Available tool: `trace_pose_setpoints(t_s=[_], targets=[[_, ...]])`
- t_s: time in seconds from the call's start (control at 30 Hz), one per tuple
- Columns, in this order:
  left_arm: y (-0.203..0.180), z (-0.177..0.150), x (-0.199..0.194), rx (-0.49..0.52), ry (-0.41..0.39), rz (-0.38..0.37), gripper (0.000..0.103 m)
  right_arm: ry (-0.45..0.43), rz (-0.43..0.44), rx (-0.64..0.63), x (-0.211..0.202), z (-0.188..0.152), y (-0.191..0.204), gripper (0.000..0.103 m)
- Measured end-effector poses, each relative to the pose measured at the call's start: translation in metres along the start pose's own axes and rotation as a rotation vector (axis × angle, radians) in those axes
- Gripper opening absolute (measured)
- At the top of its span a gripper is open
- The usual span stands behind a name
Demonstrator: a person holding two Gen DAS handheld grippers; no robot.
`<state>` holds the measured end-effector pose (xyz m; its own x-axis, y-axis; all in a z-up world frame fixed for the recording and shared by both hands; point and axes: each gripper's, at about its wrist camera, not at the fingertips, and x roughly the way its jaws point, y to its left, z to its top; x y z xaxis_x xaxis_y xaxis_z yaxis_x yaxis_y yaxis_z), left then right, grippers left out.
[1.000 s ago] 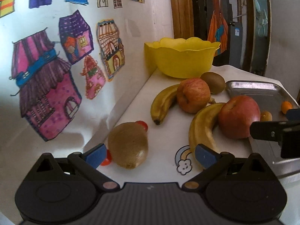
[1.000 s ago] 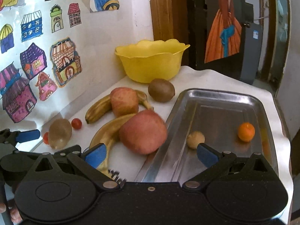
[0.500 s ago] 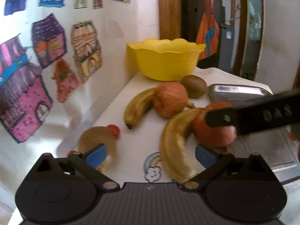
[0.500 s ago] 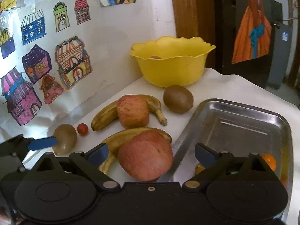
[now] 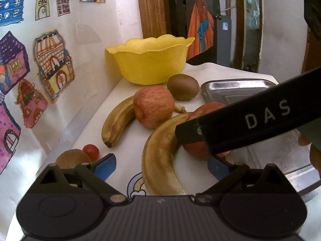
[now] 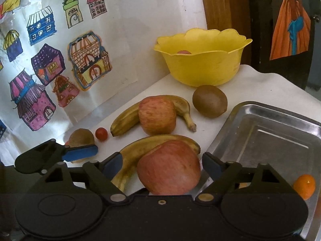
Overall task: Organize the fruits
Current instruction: 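Grasp the yellow banana with the left tool while the right tool grasps the red apple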
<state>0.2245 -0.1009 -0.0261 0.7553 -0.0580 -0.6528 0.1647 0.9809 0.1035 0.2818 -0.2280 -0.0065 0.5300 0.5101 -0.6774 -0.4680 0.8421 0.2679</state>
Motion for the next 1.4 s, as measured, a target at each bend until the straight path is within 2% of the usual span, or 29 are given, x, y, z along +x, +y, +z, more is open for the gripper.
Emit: trace_pose_setpoints(t_s=[0.27, 0.5, 0.77, 1.1, 1.2, 1.3, 1.4], targets=[[0.007, 0.001, -0.001, 0.035, 0.023, -0.012, 0.085, 0.003, -0.002, 0.023, 0.004, -0.006, -0.004, 0.080], [0.005, 0.002, 0.005, 0.018, 0.046, -0.022, 0.080, 0.022, -0.013, -0.012, 0.009, -0.008, -0.002, 0.078], [0.005, 0.003, 0.015, 0.018, 0.068, -0.021, 0.064, 0.041, -0.025, -0.009, 0.017, -0.007, -0.003, 0.077], [0.009, 0.004, 0.023, 0.001, 0.056, 0.021, 0.063, 0.010, -0.044, -0.044, 0.020, -0.010, 0.000, 0.076], [0.008, 0.003, 0.021, 0.001, 0.048, 0.012, 0.058, -0.002, -0.034, -0.040, 0.019, -0.012, -0.002, 0.074], [0.006, 0.003, 0.020, 0.005, 0.044, -0.009, 0.045, -0.017, -0.026, -0.034, 0.018, -0.014, -0.002, 0.073], [0.003, 0.004, 0.020, -0.001, 0.043, 0.006, 0.042, -0.029, -0.025, -0.024, 0.018, -0.015, -0.002, 0.073]])
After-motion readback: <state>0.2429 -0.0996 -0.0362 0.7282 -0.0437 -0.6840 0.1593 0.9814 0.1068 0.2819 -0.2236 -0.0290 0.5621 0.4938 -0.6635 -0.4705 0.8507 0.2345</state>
